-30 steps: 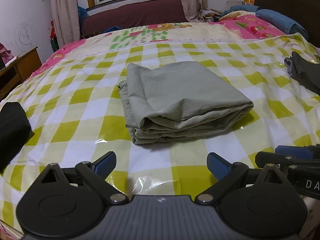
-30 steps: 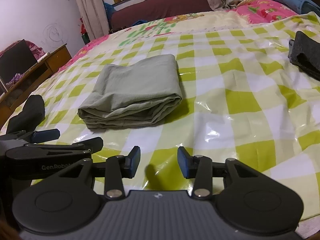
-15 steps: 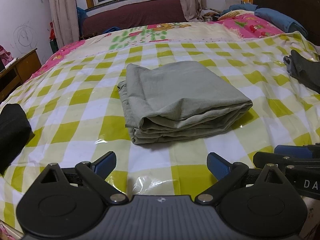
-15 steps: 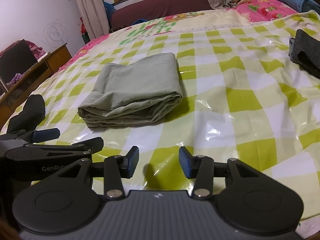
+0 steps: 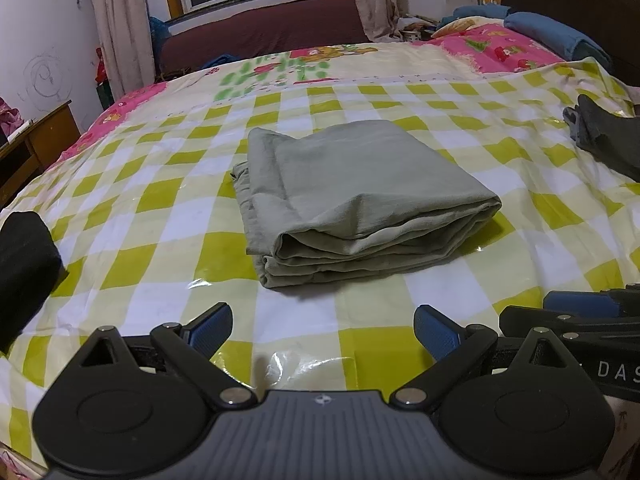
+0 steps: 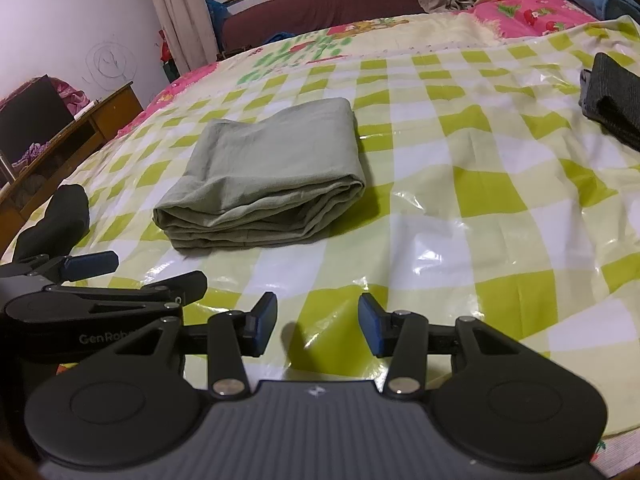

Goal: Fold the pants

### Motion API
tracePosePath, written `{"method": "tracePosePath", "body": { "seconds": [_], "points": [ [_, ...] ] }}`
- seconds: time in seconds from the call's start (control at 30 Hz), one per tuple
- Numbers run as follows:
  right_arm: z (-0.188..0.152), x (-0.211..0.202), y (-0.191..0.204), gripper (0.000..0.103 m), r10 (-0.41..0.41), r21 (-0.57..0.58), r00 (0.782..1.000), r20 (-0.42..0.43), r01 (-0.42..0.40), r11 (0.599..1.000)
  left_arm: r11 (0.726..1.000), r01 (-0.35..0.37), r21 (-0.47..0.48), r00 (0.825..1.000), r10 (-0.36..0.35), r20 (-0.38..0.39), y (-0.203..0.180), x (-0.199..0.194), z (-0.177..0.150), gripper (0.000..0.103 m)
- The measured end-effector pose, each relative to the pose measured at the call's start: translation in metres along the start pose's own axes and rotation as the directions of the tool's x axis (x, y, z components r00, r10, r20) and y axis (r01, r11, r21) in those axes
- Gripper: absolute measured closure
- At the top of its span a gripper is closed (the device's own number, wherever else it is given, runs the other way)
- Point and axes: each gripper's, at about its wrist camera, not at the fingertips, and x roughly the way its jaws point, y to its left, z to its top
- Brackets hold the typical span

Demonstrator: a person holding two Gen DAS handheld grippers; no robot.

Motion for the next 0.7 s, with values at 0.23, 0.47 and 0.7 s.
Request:
{"method": "tracePosePath", "body": {
  "seconds": [0.23,0.47,0.7],
  "points": [
    [0.0002,0.0,0.0,0.057,0.0,0.001,1.0,0.0,0.0,1.0,1.0,0.0,0.009,1.0,0.0,0.002,-0.001,-0.0006,-0.0002,0.0],
    [-0.0014,0.0023,0.0002,0.056,0.003,0.002,1.0,-0.006,-0.003,1.0,1.0,0.0,0.01,1.0,0.0,0.002,-0.0017,-0.0009,-0.0004,0.0],
    [-0.0011,0.0027,-0.0004,0.056,0.005,0.003,1.0,-0.008,-0.005,1.0,1.0,-0.005,0.014,1.0,0.005,0.001,-0.0017,-0.0009,-0.0009,0.0]
  ]
}}
